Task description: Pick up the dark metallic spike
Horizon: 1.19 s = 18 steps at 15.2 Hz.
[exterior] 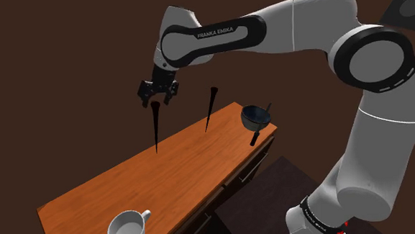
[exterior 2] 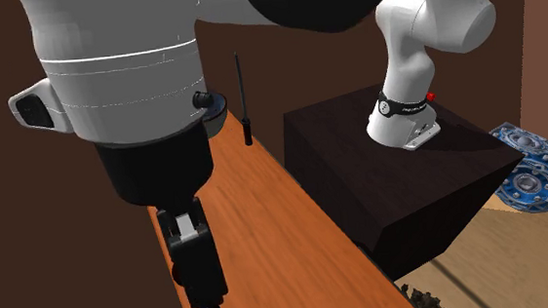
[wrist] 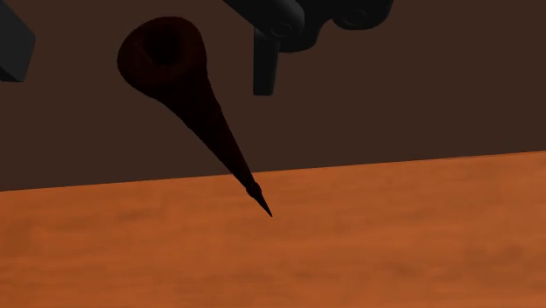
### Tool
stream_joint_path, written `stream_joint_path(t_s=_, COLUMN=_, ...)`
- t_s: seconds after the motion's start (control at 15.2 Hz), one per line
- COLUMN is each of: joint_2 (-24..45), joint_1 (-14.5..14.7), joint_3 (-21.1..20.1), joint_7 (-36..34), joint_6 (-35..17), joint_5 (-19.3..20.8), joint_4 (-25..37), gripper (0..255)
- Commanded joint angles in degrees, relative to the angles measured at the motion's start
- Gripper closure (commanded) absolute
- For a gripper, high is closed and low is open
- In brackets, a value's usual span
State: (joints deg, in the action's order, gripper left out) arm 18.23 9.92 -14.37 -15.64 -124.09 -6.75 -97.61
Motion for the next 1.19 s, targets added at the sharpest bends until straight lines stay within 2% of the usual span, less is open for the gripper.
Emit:
stream_joint_path(t_s=0.0, joint_2=0.5, joint_1=0.0, joint_3=0.0, joint_7=0.2, joint_6=-1.4, joint_5=0.0, joint_4=-0.9, gripper=0)
stream_joint_path(t_s=0.26, joint_2=1.2, joint_1=0.1, joint_3=0.1, joint_7=0.4, joint_6=-3.1, joint_5=0.0, joint_4=-1.9, gripper=0)
stream_joint_path(t_s=0.33, joint_2=1.2, joint_1=0.1, joint_3=0.1, joint_7=0.4, joint_6=-3.1, joint_5=0.0, joint_4=-1.9, gripper=255)
stream_joint_path(t_s=0.92, joint_2=1.2, joint_1=0.1, joint_3=0.1, joint_7=0.4, joint_6=-3.1, joint_5=0.0, joint_4=-1.9, gripper=255)
stream_joint_path(t_s=1.12, joint_2=0.4, joint_1=0.0, joint_3=0.0, joint_7=0.1, joint_6=-1.1, joint_5=0.0, joint_4=-0.7, gripper=255)
